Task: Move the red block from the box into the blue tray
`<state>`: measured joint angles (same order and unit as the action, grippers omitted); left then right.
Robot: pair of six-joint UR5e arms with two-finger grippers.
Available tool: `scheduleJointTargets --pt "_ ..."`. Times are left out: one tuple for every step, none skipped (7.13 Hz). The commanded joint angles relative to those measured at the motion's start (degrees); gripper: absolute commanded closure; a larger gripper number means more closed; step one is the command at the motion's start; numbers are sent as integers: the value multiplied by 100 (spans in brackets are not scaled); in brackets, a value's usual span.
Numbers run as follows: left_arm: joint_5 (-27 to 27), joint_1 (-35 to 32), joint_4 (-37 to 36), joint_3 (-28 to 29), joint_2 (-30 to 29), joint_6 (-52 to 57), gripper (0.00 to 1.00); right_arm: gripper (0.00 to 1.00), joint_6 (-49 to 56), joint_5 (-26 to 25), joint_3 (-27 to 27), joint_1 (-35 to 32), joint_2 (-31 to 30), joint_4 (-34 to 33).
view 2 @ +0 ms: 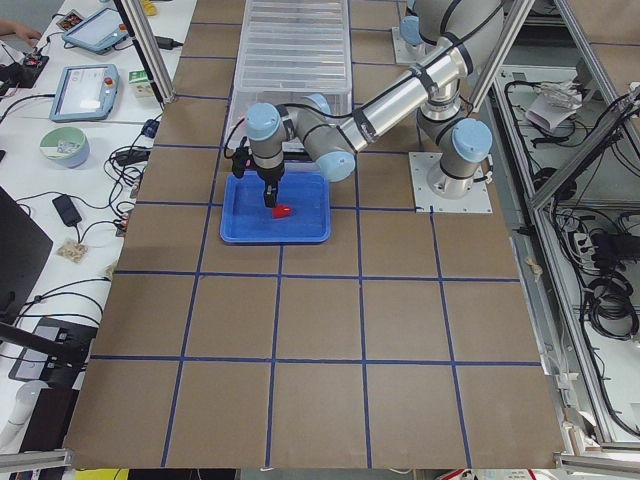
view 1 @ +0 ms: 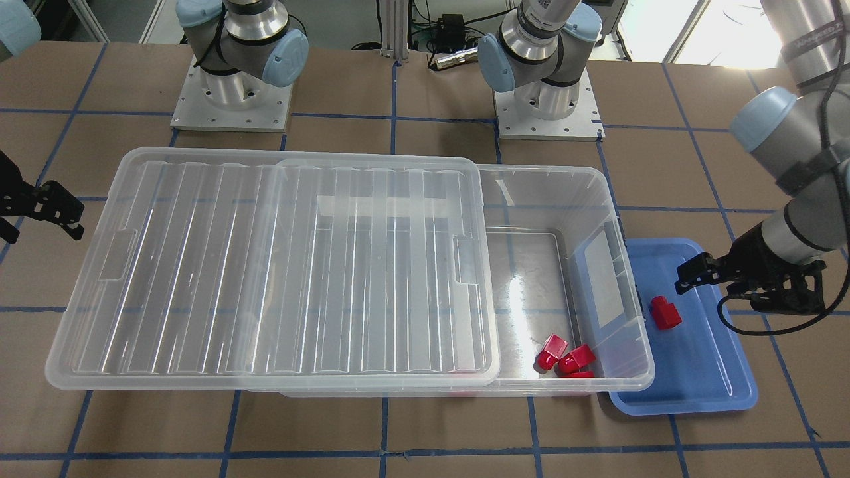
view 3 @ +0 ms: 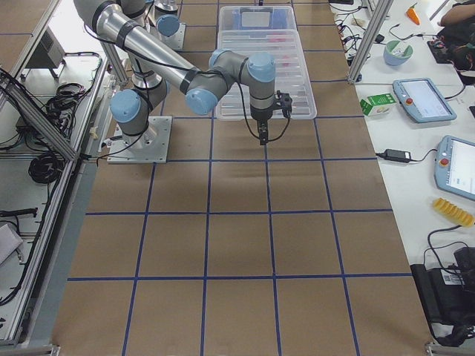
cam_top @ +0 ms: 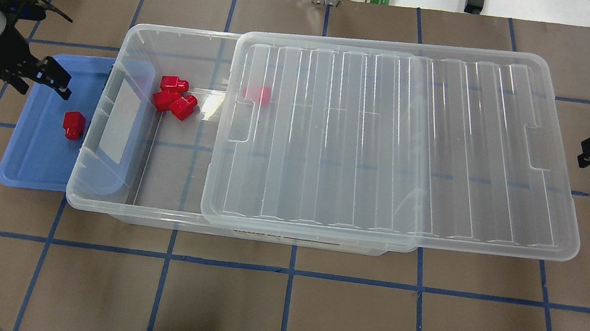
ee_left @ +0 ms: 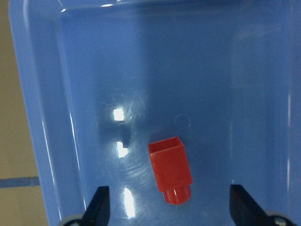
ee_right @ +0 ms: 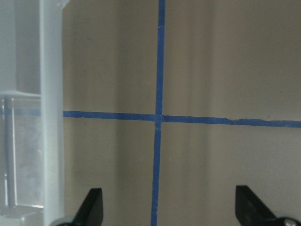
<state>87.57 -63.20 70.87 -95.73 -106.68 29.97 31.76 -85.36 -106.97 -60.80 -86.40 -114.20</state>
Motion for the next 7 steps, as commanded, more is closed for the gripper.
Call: scheduleJointTargets --pt "23 -663 1461 895 427 -794 0 0 -562 107 -52 -343 36 12" --pt "31 -1050 1682 941 612 -1557 0 0 -748 107 -52 -510 36 12" --pt "14 -1402 1676 916 753 -1965 0 0 -993 107 -52 -685 36 21" --pt "31 -1684 1684 898 815 -2334 0 0 -1266 107 -52 -913 36 12" --pt "40 -1904 1684 907 885 -2590 0 0 -1521 125 -52 -1125 44 -5" --pt "214 -2133 1693 872 955 -2767 0 0 -1732 116 -52 -1362 45 -32" --pt "564 -2587 1641 871 982 -3038 0 0 -1960 107 -52 -1582 45 -41"
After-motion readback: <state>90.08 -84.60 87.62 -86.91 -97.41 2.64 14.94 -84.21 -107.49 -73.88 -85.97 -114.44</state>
